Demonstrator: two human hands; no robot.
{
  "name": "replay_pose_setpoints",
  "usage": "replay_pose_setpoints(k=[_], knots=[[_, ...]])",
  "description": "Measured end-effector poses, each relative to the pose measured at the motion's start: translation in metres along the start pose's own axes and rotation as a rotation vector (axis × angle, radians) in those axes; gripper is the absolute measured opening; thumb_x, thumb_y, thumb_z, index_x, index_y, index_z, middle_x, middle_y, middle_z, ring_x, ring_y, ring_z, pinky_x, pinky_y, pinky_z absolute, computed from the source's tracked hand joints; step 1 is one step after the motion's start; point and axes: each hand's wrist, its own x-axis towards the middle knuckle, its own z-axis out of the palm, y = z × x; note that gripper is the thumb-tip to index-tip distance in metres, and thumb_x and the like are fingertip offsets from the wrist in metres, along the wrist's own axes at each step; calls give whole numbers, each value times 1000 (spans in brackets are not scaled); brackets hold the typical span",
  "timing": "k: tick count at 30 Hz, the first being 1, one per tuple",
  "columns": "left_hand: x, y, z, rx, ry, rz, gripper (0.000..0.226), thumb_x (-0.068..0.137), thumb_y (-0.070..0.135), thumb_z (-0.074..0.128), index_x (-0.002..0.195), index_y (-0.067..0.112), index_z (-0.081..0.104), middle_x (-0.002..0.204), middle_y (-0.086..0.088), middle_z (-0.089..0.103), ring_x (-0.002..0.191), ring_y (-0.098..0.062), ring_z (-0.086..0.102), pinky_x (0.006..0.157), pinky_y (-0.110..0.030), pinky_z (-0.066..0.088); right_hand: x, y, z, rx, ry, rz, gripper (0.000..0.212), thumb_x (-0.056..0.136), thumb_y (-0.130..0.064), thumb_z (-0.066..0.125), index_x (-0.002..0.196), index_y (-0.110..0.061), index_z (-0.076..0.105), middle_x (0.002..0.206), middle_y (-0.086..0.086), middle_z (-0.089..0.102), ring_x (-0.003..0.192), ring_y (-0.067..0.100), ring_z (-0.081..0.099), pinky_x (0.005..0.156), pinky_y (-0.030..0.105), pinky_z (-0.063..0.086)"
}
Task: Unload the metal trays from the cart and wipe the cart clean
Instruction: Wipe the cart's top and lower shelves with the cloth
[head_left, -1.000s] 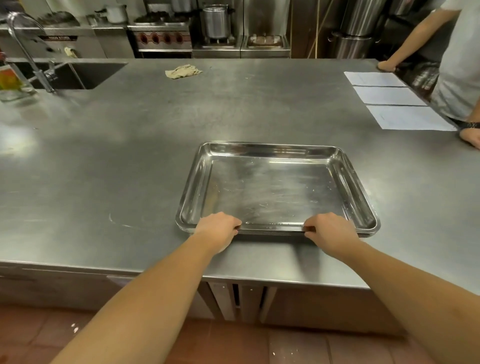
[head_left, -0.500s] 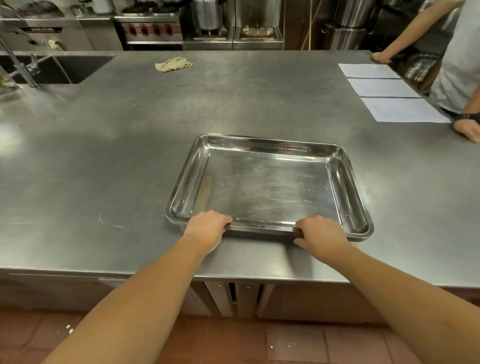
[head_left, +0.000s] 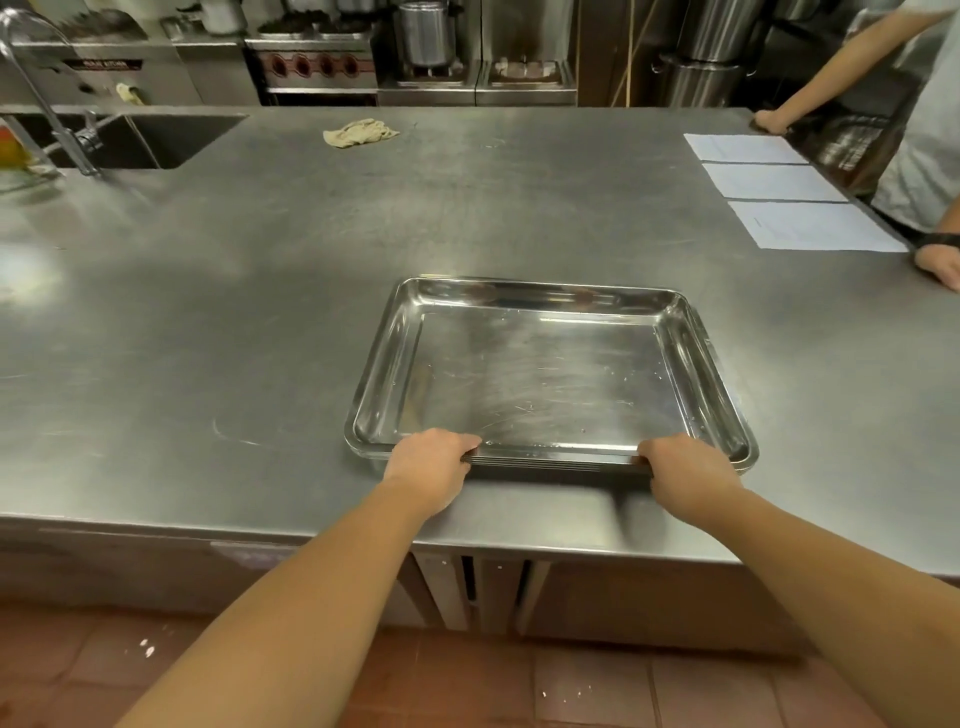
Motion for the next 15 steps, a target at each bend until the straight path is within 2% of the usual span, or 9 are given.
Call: replay_pose_setpoints(k=[2, 4, 6, 8, 10, 11, 13, 14, 15], knots=[[-9, -3, 1, -150, 29, -8, 45, 93, 32, 54, 138, 32, 47, 141, 3, 50, 130, -19, 45, 106, -33, 36, 3, -13, -3, 48, 10, -103, 31, 78, -13, 55, 109, -17, 54, 113, 4, 61, 104, 27, 57, 78, 28, 42], [-22, -1, -3, -304, 123, -45, 52, 92, 39, 55, 142, 32, 41, 148, 6, 42, 139, -15, 32, 113, -31, 24, 9, -36, -10, 254, 35, -159, 48, 80, -17, 56, 127, -15, 51, 129, 5, 56, 116, 27, 53, 92, 32, 44], [-36, 3, -10, -590, 217, -178, 52, 90, 42, 58, 140, 32, 46, 144, 8, 46, 135, -11, 37, 108, -24, 28, 13, -69, -22, 570, 62, -143, 57, 85, -22, 57, 140, -17, 43, 137, 4, 53, 123, 26, 51, 102, 36, 43], [-49, 6, -21, -882, 296, -338, 50, 88, 44, 60, 136, 32, 50, 137, 8, 52, 121, -5, 49, 99, -19, 33, 16, -105, -33, 867, 79, -138, 55, 86, -23, 59, 139, -13, 47, 136, 6, 55, 123, 24, 52, 106, 36, 40], [-65, 5, -31, -1099, 373, -446, 49, 89, 43, 60, 135, 28, 52, 133, 5, 56, 112, -2, 53, 98, -19, 37, 13, -141, -43, 1094, 59, -147, 48, 86, -22, 61, 132, -11, 54, 130, 7, 60, 117, 23, 57, 105, 39, 42], [-74, 3, -35, -1194, 426, -479, 48, 90, 41, 60, 135, 24, 53, 134, 3, 56, 111, -2, 52, 96, -14, 37, 9, -158, -47, 1163, 44, -162, 44, 86, -24, 62, 128, -12, 58, 124, 5, 62, 111, 21, 59, 101, 38, 44], [-99, -3, -41, -1335, 533, -539, 47, 92, 37, 59, 135, 19, 53, 134, 3, 55, 106, 1, 50, 77, 3, 34, -4, -192, -54, 1240, 13, -217, 31, 85, -27, 62, 116, -20, 64, 113, -2, 65, 98, 14, 60, 91, 32, 46], [-113, -8, -44, -1374, 574, -568, 47, 92, 36, 58, 135, 18, 53, 134, 4, 55, 104, 2, 49, 70, 6, 33, -13, -208, -56, 1268, -4, -249, 25, 85, -29, 63, 109, -23, 65, 109, -5, 65, 93, 10, 59, 88, 31, 47], [-130, -13, -46, -1394, 611, -588, 47, 93, 37, 57, 135, 18, 52, 135, 6, 54, 104, 3, 48, 72, 4, 32, -23, -223, -58, 1299, -38, -280, 22, 85, -29, 64, 106, -24, 65, 106, -6, 65, 90, 8, 58, 88, 31, 49]])
